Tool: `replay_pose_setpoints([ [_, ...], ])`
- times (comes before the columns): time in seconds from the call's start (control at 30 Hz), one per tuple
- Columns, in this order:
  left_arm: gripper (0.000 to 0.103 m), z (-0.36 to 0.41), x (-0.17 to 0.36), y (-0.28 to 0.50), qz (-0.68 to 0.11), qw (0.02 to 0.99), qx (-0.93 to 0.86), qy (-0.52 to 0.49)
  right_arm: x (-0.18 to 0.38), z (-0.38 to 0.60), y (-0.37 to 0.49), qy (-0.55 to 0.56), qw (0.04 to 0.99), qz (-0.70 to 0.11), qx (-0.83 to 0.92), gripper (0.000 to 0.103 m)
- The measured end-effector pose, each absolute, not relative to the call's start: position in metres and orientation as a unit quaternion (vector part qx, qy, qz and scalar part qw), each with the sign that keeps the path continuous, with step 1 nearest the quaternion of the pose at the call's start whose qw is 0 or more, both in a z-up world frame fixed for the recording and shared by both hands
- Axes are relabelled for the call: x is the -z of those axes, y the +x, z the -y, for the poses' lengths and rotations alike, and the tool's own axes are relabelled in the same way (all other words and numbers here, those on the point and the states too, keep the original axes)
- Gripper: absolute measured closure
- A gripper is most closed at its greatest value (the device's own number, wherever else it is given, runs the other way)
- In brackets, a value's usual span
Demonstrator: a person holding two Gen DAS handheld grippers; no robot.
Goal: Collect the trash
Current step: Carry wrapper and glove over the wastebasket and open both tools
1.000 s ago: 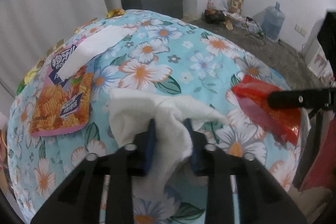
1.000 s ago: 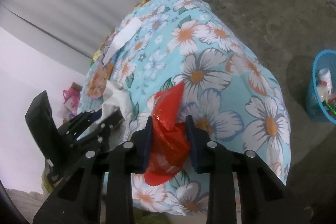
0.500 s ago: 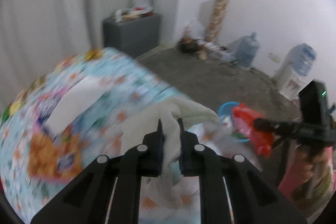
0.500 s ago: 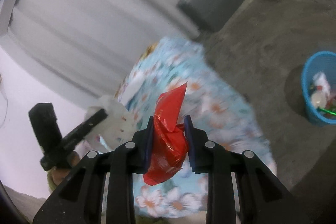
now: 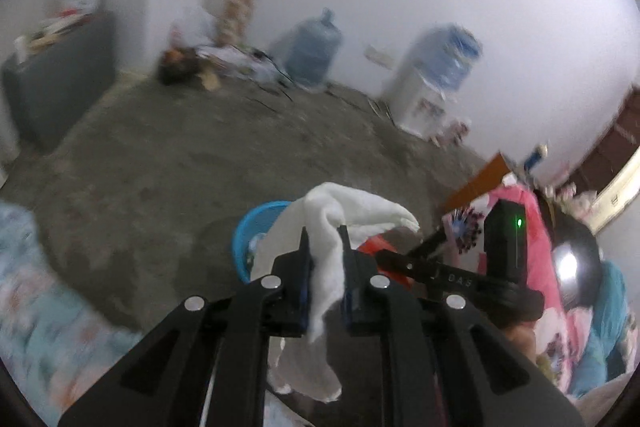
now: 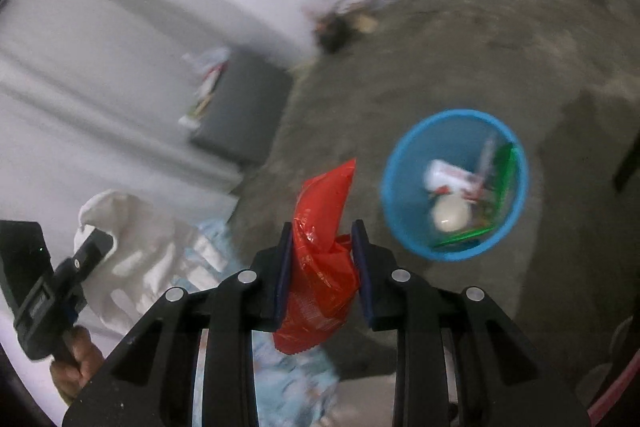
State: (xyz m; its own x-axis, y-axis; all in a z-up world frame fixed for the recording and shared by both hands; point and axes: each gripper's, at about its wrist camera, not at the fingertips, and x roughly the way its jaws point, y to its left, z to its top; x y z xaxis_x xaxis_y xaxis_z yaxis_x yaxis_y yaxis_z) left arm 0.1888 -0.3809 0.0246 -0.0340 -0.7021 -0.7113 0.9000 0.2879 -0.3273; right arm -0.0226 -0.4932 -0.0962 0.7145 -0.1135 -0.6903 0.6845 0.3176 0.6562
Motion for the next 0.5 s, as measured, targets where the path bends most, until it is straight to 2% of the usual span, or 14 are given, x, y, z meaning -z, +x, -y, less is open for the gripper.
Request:
replay_pose_setpoints([
  [0.2, 0.090, 0.468, 0.045, 0.189, -0.431, 0.659, 0.589, 0.180, 0.149, 0.547, -0.023, 0.546, 0.728, -0.268, 0.315, 0.068],
  [0.23, 0.081, 0.480, 0.056, 0.189, -0.432, 0.655, 0.590, 0.190, 0.161, 0.555, -0.021, 0.547, 0.723, -0.273, 0.322, 0.063],
  [0.27, 0.073, 0.492, 0.068, 0.188, -0.436, 0.651, 0.589, 0.200, 0.170, 0.561, -0.021, 0.548, 0.720, -0.280, 0.321, 0.053],
  [0.3, 0.055, 0.498, 0.076, 0.185, -0.438, 0.648, 0.588, 0.204, 0.184, 0.567, -0.018, 0.552, 0.709, -0.293, 0.327, 0.050],
  [0.33, 0.049, 0.502, 0.084, 0.185, -0.441, 0.648, 0.584, 0.211, 0.197, 0.572, -0.016, 0.555, 0.697, -0.305, 0.337, 0.050],
  [0.43, 0.048, 0.507, 0.096, 0.191, -0.463, 0.651, 0.564, 0.209, 0.217, 0.574, -0.017, 0.557, 0.678, -0.330, 0.348, 0.050],
  [0.5, 0.045, 0.499, 0.093, 0.191, -0.467, 0.652, 0.565, 0.191, 0.223, 0.568, -0.025, 0.565, 0.669, -0.327, 0.354, 0.046],
])
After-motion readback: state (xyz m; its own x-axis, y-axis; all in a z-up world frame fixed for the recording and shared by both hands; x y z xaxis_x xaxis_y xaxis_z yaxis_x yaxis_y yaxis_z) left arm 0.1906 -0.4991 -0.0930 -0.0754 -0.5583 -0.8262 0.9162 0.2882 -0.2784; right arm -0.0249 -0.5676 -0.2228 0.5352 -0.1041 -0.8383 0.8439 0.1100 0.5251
